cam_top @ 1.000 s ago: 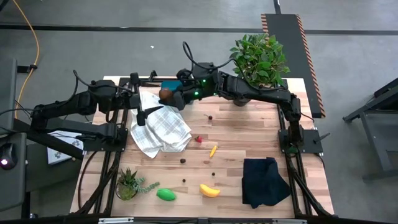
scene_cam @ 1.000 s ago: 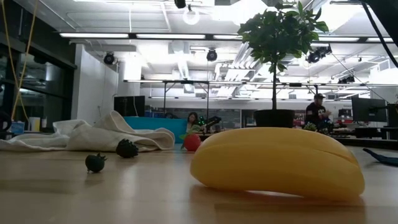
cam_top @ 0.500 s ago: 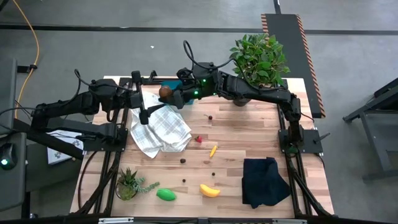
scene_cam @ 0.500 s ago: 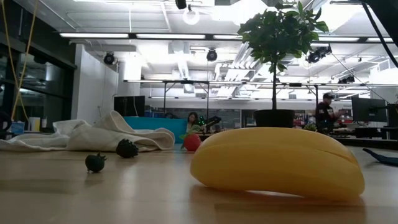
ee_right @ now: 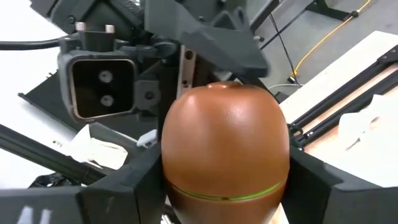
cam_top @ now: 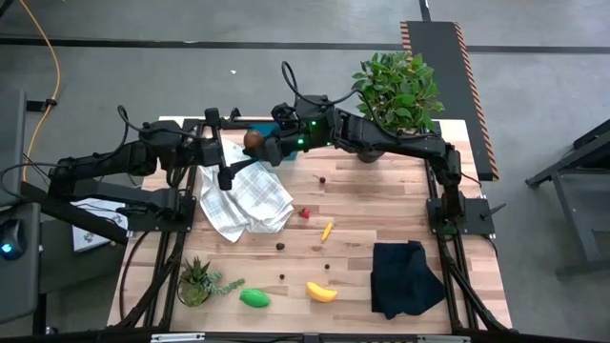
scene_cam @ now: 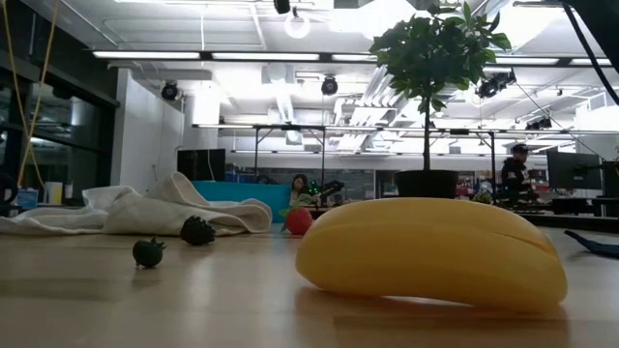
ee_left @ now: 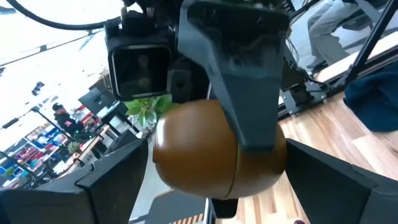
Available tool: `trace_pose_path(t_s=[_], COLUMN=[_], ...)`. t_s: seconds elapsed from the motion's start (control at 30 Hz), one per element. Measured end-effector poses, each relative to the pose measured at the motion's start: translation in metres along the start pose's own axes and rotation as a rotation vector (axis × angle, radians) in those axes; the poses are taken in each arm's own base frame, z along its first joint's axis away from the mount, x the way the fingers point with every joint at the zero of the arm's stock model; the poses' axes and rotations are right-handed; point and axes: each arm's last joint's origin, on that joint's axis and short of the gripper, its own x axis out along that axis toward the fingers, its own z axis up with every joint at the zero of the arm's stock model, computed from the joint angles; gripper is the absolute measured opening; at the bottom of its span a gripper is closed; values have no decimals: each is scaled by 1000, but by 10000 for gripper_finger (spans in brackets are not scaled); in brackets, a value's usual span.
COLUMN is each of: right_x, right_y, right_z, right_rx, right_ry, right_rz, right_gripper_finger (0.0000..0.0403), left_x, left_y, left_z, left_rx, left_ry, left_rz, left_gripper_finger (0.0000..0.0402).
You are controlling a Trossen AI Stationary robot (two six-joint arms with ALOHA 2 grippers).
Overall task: Pick and placing Produce into tupperware
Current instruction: Put the brown kiwi into the blue bin
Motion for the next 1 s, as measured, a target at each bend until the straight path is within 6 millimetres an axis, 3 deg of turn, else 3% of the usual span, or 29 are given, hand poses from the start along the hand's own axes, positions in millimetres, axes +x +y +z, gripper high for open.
trace_pose_path(t_s=[0.8,1.0], right_x=[0,0], right_y=[0,0], right_z=[0,0], right_rx=[1,1], right_ry=[2,3], right_rz=[-1,-1], right_gripper_finger=[230,230], left_x=[4,4], left_y=[-2,-2], left_z=[-1,-1], left_rx=[-8,-8], left_ry=[-6,-7], left_rz=[-31,-30], left_gripper_finger=[353,327])
